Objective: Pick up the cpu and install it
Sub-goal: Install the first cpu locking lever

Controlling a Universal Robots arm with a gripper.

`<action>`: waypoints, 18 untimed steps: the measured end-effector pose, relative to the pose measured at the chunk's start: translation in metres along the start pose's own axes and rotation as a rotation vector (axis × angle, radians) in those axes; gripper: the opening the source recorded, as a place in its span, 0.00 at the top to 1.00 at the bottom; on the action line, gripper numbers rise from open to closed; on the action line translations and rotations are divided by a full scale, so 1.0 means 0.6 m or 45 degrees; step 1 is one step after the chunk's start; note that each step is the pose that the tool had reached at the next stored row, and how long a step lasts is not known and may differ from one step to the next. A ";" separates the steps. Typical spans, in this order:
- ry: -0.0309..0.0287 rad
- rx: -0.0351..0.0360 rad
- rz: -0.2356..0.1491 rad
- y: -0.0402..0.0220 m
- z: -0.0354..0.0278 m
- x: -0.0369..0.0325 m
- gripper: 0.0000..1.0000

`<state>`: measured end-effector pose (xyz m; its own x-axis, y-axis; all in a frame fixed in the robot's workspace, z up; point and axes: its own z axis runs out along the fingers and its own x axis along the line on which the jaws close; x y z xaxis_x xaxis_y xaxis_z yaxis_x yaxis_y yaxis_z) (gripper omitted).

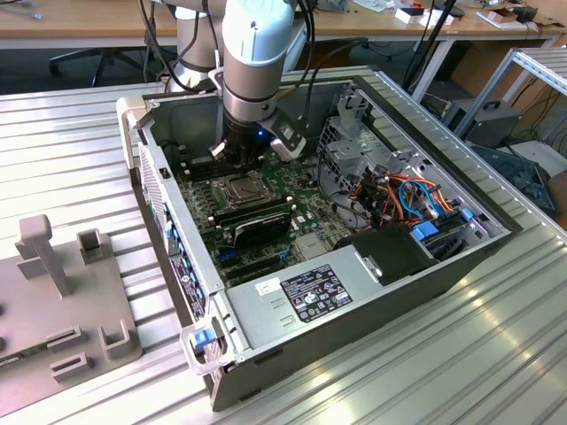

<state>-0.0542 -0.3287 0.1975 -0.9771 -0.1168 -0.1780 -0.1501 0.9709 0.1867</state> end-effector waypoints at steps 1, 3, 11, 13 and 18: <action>0.0000 0.0000 0.000 0.000 0.000 0.000 0.89; 0.0000 -0.0001 0.000 0.001 0.000 0.000 0.89; -0.0001 -0.0001 0.000 0.002 -0.008 -0.002 0.89; -0.0001 -0.0001 0.000 0.003 -0.013 -0.003 0.89; 0.0000 0.0000 0.000 0.006 -0.025 -0.005 0.89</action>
<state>-0.0539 -0.3282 0.2132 -0.9771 -0.1167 -0.1780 -0.1500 0.9709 0.1867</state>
